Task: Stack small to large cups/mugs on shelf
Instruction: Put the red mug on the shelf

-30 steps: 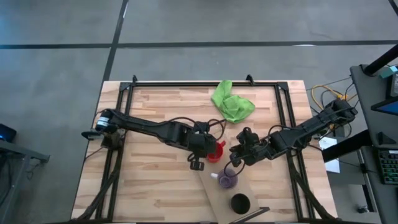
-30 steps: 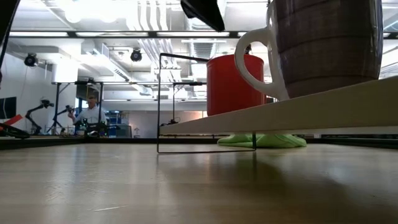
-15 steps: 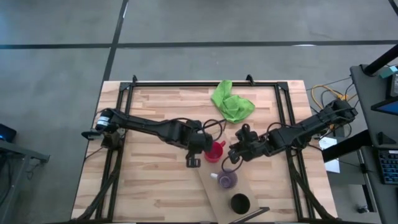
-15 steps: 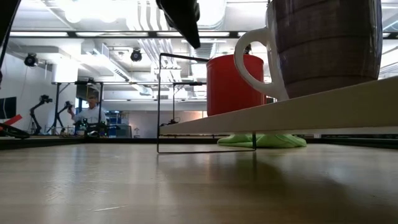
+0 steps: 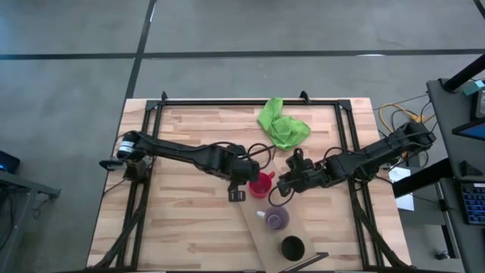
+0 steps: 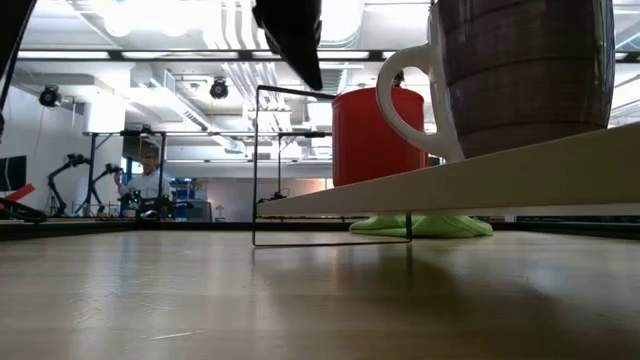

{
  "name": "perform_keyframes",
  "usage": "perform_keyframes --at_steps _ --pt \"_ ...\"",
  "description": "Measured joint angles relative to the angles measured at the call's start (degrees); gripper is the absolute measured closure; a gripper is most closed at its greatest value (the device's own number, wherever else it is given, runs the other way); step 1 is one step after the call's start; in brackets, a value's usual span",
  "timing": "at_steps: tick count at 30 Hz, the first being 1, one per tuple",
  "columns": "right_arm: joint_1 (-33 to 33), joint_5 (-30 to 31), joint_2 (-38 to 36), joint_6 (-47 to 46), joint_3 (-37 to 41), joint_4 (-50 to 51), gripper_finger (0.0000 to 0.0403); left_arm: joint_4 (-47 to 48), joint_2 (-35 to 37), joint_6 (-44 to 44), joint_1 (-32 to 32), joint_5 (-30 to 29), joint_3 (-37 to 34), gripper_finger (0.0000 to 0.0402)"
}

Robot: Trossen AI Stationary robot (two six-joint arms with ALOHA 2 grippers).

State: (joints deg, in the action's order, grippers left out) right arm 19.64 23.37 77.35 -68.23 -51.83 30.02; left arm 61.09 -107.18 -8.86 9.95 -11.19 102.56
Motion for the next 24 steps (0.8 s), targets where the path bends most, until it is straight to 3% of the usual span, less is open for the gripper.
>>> perform_keyframes --at_steps 7,24 --pt "-0.5 -1.1 0.0 1.2 1.8 -4.1 0.0394 -6.1 0.0 -1.6 -0.1 2.1 -5.6 0.0402" --pt "-4.1 -2.7 0.0 4.3 3.3 -6.8 0.0394 -10.0 -1.1 -2.6 -0.5 2.6 -6.3 0.0402"
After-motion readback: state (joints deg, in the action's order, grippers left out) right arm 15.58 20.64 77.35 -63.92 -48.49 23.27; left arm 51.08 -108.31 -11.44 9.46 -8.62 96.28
